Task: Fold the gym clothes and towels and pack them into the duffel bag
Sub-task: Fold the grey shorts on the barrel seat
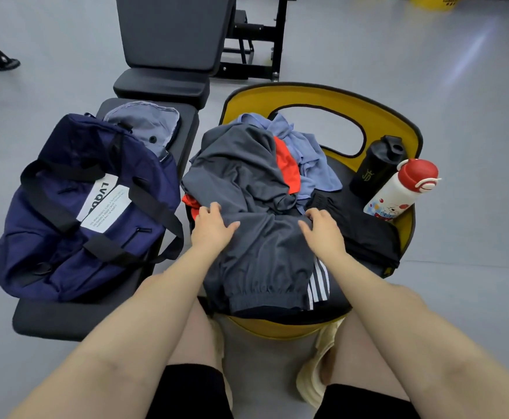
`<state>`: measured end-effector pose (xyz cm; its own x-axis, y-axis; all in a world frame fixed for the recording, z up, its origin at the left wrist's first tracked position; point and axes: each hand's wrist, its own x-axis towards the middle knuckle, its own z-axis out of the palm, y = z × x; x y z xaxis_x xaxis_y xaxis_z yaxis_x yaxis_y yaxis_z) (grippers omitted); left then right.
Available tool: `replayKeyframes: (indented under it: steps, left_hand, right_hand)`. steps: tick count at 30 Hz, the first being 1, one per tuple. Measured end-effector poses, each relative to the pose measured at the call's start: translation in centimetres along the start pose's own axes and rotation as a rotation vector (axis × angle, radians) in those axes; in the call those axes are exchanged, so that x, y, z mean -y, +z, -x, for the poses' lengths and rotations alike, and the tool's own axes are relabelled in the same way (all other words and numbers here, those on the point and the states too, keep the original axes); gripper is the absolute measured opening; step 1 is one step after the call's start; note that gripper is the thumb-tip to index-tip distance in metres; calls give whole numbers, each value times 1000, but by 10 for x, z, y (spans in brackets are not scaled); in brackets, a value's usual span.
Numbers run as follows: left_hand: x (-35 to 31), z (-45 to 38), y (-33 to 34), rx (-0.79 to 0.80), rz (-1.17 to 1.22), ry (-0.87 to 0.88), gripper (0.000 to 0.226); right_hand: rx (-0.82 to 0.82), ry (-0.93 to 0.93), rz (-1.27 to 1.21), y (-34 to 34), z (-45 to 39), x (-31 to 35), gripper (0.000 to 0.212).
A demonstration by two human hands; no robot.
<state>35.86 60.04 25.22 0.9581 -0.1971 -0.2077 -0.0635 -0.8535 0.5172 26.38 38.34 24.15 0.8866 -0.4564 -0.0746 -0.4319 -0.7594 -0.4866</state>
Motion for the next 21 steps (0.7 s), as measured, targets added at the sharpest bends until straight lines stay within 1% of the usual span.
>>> replayKeyframes:
  steps: [2,3,5,7,9,11,13,15,16,18,19,20,21]
  left_hand:
    - [2,-12,1,76,-7,-51,60]
    - [3,-17,3,96,-11,-57,57]
    - [8,-23,7,93,13,-54,41]
    - [13,-27,9,64,106,-66,24]
    - [18,-29,3,42,210,-91,19]
    - [24,-33,-3,6,288,-122,20]
    - [32,-36,-8,-20,295,-138,23]
    - [37,-35,-8,-65,256,-119,21]
    - [37,-35,-7,-114,216,-87,20]
    - [33,-27,-3,-236,36,34,20]
    - [29,-21,3,-285,-58,145,21]
    - [23,-17,10,-309,-119,293,24]
    - [18,-12,19,-308,-171,446,30]
  right_hand:
    - [65,111,-47,4,-12,4,41]
    - [115,142,-65,7,-16,5,44]
    - [194,186,-72,16,-21,4,49]
    - [221,219,-49,22,-24,2,47]
    - [166,248,-35,24,-26,1,39]
    - [62,254,-40,24,-28,1,30]
    - [0,239,-47,24,-30,3,26]
    - [-18,209,-35,27,-29,6,27]
    - [-41,182,-6,30,-26,8,28]
    - [-179,67,104,36,-16,11,30]
    - [-248,-29,164,41,-12,11,29]
    - [-301,-140,211,47,-9,11,28]
    - [-301,-241,229,55,-6,12,25]
